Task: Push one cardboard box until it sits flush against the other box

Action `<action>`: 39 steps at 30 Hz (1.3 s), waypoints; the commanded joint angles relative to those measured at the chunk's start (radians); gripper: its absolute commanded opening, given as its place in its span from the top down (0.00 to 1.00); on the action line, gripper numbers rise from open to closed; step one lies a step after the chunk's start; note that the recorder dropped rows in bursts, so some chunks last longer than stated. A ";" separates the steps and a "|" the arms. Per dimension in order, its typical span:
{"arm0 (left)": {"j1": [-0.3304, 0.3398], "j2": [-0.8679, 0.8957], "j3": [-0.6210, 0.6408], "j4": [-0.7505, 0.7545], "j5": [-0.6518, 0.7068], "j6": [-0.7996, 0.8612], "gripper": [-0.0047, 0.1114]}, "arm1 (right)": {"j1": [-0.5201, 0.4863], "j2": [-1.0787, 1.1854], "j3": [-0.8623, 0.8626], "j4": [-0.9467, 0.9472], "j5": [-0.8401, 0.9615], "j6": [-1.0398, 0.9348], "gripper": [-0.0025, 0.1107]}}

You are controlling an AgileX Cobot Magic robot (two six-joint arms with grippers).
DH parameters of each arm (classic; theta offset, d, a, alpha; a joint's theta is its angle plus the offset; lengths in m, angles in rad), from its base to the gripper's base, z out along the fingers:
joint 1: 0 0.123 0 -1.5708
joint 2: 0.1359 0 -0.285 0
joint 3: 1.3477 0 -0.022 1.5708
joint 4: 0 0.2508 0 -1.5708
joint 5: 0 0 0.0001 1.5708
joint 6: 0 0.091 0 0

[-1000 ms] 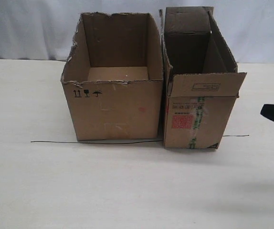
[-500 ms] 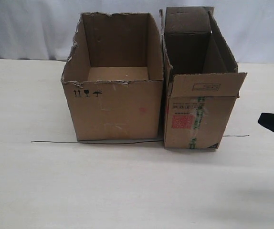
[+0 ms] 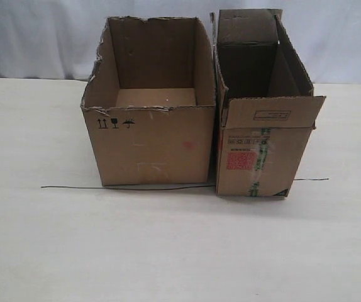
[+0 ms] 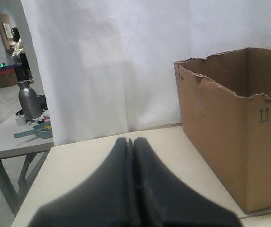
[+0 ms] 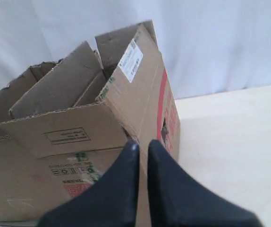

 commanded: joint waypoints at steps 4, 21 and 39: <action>0.003 -0.002 0.003 0.002 -0.004 -0.004 0.96 | 0.058 -0.467 0.204 0.009 -0.121 0.000 0.93; 0.003 -0.002 0.003 0.002 -0.003 -0.004 0.96 | 0.058 -0.527 0.204 -0.310 -0.386 0.203 0.93; 0.003 -0.002 0.003 0.002 -0.003 -0.004 0.96 | 0.060 -0.527 0.204 -1.874 -0.372 1.689 0.93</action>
